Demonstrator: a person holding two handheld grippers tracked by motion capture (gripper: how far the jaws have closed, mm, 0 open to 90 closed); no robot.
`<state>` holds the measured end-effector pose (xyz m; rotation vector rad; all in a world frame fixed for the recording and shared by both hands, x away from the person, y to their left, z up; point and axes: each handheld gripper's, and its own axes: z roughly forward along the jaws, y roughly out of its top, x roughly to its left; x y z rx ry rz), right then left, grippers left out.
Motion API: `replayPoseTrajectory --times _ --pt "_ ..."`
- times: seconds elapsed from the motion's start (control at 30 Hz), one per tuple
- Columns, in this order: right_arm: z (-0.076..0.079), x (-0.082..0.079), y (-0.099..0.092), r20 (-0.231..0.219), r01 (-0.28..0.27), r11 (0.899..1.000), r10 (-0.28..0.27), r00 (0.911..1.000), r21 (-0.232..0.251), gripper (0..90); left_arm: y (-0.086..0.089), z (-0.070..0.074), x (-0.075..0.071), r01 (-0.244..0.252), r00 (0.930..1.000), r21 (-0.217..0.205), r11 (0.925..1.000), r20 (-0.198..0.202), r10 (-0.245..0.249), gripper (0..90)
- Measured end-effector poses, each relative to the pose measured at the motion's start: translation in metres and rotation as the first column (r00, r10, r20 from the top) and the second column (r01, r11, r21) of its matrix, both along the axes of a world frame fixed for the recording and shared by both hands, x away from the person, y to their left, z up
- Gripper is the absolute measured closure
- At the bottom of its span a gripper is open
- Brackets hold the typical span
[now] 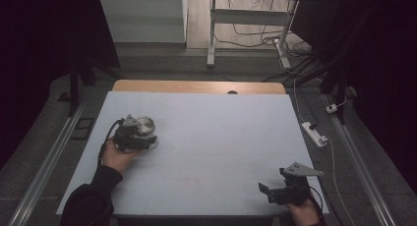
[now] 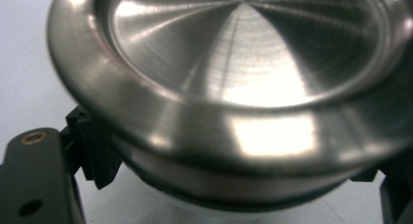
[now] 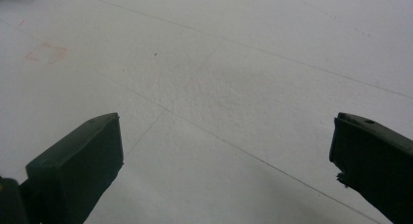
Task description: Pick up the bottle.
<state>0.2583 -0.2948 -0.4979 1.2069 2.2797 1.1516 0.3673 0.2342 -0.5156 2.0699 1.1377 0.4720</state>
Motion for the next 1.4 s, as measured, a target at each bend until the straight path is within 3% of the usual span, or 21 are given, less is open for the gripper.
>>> replayPoseTrajectory --times 0.1,0.27,0.53,0.87,1.13,1.17,1.33,1.4 --pt "0.000 0.000 0.000 0.000 0.000 1.000 0.000 1.0000 -0.001 0.0 0.000 0.005 -0.002 0.007 1.0000 -0.035 0.9993 0.005 -0.007 15.3" --pt "0.000 0.000 0.000 -0.001 0.000 1.000 0.000 1.0000 -0.001 0.0 -0.006 0.015 -0.005 0.037 0.9991 -0.049 0.9981 0.025 -0.036 15.3" --pt "0.000 0.000 0.000 -0.001 0.000 1.000 0.000 1.0000 -0.001 0.0 -0.017 0.027 -0.009 0.084 0.9954 -0.052 0.9951 0.050 -0.082 15.4" --pt "0.000 0.000 0.000 0.000 0.000 1.000 0.000 1.0000 0.000 0.0 -0.038 0.036 -0.011 0.157 0.9867 -0.045 0.9865 0.049 -0.155 15.4" --pt "0.000 0.000 0.000 0.000 -0.001 1.000 0.001 1.0000 0.000 0.0 -0.060 0.041 -0.010 0.219 0.9749 -0.024 0.9753 0.044 -0.218 15.4" --pt "0.000 0.000 0.000 0.000 -0.001 1.000 0.001 1.0000 0.000 0.0 -0.066 0.042 -0.009 0.238 0.9706 -0.019 0.9710 0.040 -0.237 15.4" --pt "0.000 0.000 0.000 0.002 -0.004 1.000 0.004 1.0000 -0.001 0.0 -0.078 0.044 -0.010 0.266 0.9633 -0.021 0.9637 0.040 -0.265 15.4" --pt "0.000 0.000 0.000 0.002 -0.004 1.000 0.004 1.0000 -0.001 0.0 -0.087 0.045 -0.011 0.290 0.9562 -0.012 0.9568 0.041 -0.290 15.4"
